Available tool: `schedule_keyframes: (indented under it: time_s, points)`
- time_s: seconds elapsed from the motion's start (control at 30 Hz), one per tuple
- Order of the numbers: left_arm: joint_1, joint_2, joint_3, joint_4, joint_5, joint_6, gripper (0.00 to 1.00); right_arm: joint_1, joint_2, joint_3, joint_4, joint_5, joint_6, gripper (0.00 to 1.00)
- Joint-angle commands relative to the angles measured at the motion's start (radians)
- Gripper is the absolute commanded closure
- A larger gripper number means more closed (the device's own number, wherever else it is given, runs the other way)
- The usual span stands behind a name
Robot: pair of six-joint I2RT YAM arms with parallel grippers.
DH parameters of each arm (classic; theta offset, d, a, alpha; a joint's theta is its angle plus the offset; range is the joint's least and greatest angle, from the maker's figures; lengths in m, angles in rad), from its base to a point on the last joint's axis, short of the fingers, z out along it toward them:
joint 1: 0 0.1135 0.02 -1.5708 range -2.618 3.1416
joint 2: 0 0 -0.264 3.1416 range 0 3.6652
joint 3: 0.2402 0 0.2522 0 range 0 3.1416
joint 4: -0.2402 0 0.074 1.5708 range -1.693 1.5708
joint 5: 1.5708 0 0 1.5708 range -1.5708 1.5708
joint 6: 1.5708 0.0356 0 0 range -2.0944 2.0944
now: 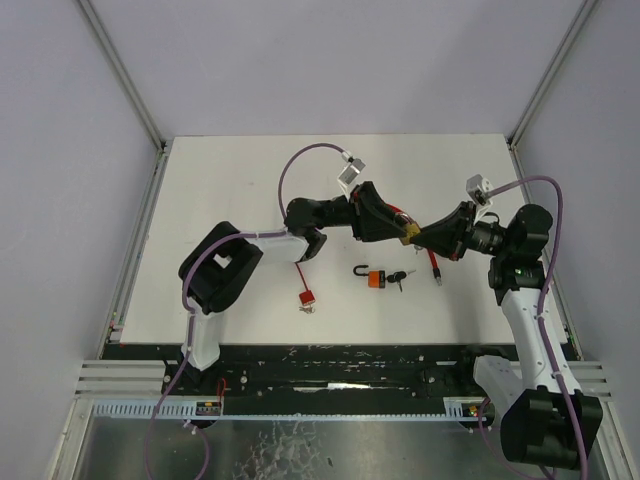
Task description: Lock with the key
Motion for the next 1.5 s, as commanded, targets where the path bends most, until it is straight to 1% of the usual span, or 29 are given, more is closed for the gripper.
schedule_keyframes:
  time_s: [0.0,0.07,0.2,0.33,0.4,0.47,0.53,0.57,0.6,0.67,0.7,0.73,0.8,0.83,0.87,0.9,0.97,1.07,1.23,1.47]
  points:
    - [-0.019,-0.016,0.027,0.085,-0.098,-0.076,0.60,-0.020,0.005,-0.012,0.255,-0.008,0.190,1.00]
    - [-0.028,-0.016,0.021,0.086,-0.128,-0.085,0.58,-0.022,0.009,-0.012,0.267,-0.006,0.206,1.00]
    - [-0.043,-0.011,0.016,0.087,-0.164,-0.093,0.58,-0.022,0.012,-0.024,0.329,-0.005,0.263,1.00]
    - [-0.056,-0.012,0.002,0.087,-0.203,-0.069,0.61,-0.021,0.020,-0.025,0.328,-0.003,0.266,1.00]
    - [-0.062,-0.016,-0.006,0.088,-0.210,-0.044,0.68,-0.022,0.023,-0.025,0.327,-0.004,0.268,1.00]
    - [-0.063,-0.028,-0.017,0.089,-0.222,-0.031,0.79,-0.022,0.025,-0.025,0.327,-0.006,0.269,1.00]
    - [-0.064,-0.034,-0.024,0.088,-0.225,-0.021,0.86,-0.021,0.025,-0.025,0.323,-0.005,0.268,1.00]
    - [-0.064,-0.033,-0.024,0.088,-0.223,-0.020,0.91,-0.021,0.025,-0.025,0.323,-0.005,0.267,1.00]
    - [-0.064,-0.032,-0.021,0.088,-0.220,-0.020,0.98,-0.022,0.026,-0.025,0.320,-0.003,0.265,1.00]
    - [-0.064,-0.030,-0.019,0.088,-0.216,-0.027,1.00,-0.021,0.026,-0.023,0.295,0.003,0.247,0.99]
    - [-0.063,-0.029,-0.019,0.088,-0.217,-0.029,1.00,-0.022,0.024,-0.021,0.269,0.008,0.229,0.97]
    - [-0.063,-0.031,-0.023,0.088,-0.224,-0.030,1.00,-0.022,0.022,-0.014,0.234,0.014,0.201,0.87]
    - [-0.060,-0.039,-0.033,0.088,-0.237,-0.029,1.00,-0.022,0.013,0.002,0.133,0.024,0.122,0.60]
    - [-0.055,-0.043,-0.040,0.089,-0.245,-0.030,1.00,-0.021,0.006,0.014,0.080,0.027,0.069,0.49]
    - [-0.050,-0.049,-0.049,0.089,-0.255,-0.032,1.00,-0.022,-0.004,0.029,0.015,0.031,0.014,0.42]
    - [-0.043,-0.055,-0.058,0.088,-0.269,-0.044,1.00,-0.022,-0.014,0.044,-0.057,0.042,-0.051,0.38]
    - [-0.032,-0.065,-0.076,0.088,-0.293,-0.060,1.00,-0.022,-0.026,0.072,-0.166,0.051,-0.154,0.34]
    - [-0.025,-0.069,-0.085,0.088,-0.311,-0.084,1.00,-0.022,-0.024,0.058,-0.157,0.058,-0.163,0.34]
    - [-0.025,-0.077,-0.095,0.088,-0.337,-0.106,1.00,-0.022,-0.016,-0.021,0.045,0.058,-0.002,0.37]
    - [-0.024,-0.077,-0.100,0.088,-0.350,-0.112,1.00,0.003,-0.005,-0.053,0.116,0.072,0.057,0.45]
